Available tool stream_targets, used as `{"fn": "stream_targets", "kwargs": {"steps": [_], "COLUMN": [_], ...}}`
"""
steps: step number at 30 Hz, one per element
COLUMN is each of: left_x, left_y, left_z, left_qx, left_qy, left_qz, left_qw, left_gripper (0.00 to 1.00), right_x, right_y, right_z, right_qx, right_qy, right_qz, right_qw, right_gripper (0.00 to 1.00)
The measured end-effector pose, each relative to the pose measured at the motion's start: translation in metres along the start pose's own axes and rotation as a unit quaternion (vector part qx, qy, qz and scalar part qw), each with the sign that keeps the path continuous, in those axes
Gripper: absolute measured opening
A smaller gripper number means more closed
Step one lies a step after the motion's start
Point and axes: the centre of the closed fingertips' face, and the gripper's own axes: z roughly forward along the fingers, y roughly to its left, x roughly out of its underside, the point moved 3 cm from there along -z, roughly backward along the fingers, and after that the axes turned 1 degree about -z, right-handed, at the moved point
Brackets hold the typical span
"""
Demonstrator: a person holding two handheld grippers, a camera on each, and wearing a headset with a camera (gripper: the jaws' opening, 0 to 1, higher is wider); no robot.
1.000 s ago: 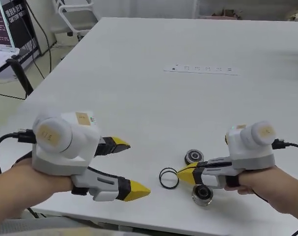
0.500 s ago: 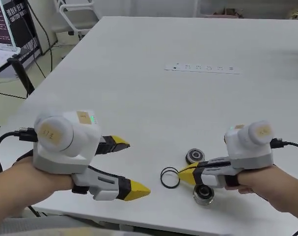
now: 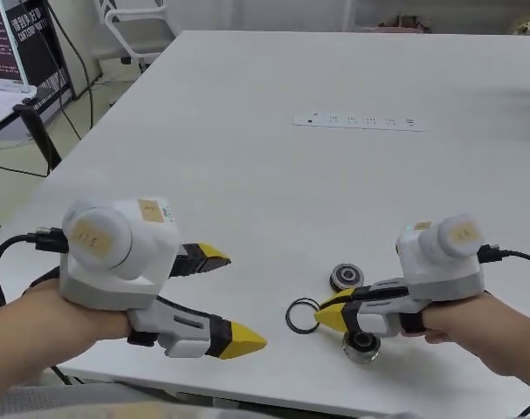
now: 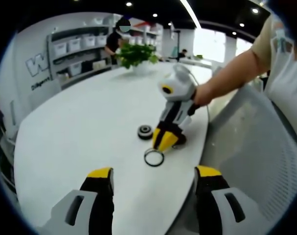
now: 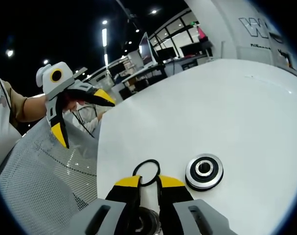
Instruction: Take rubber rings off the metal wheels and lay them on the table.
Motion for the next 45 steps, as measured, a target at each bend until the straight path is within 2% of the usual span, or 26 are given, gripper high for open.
{"fn": "stream_targets", "kwargs": {"steps": [11, 22, 34, 45], "left_x": [-0.001, -0.005, -0.022, -0.038], "left_y": [-0.001, 0.005, 0.013, 0.023], "left_z": [0.001, 0.007, 0.016, 0.030], "left_qx": [0.005, 0.008, 0.011, 0.012], "left_qy": [0.007, 0.010, 0.009, 0.004], "left_qz": [0.005, 0.008, 0.019, 0.027], "left_qw": [0.9999, 0.9999, 0.9997, 0.9996], "left_gripper": [0.68, 0.68, 0.67, 0.65], "right_x": [0.000, -0.012, -0.024, -0.021], "right_y": [0.004, 0.008, -0.004, -0.019], "right_z": [-0.002, -0.018, -0.049, -0.072], "right_qx": [0.003, 0.006, 0.029, 0.060], "right_qy": [0.004, -0.021, -0.059, -0.078], "right_qz": [-0.015, -0.022, -0.021, -0.014], "right_qw": [0.9999, 0.9995, 0.9976, 0.9951], "right_gripper": [0.22, 0.28, 0.31, 0.34]}}
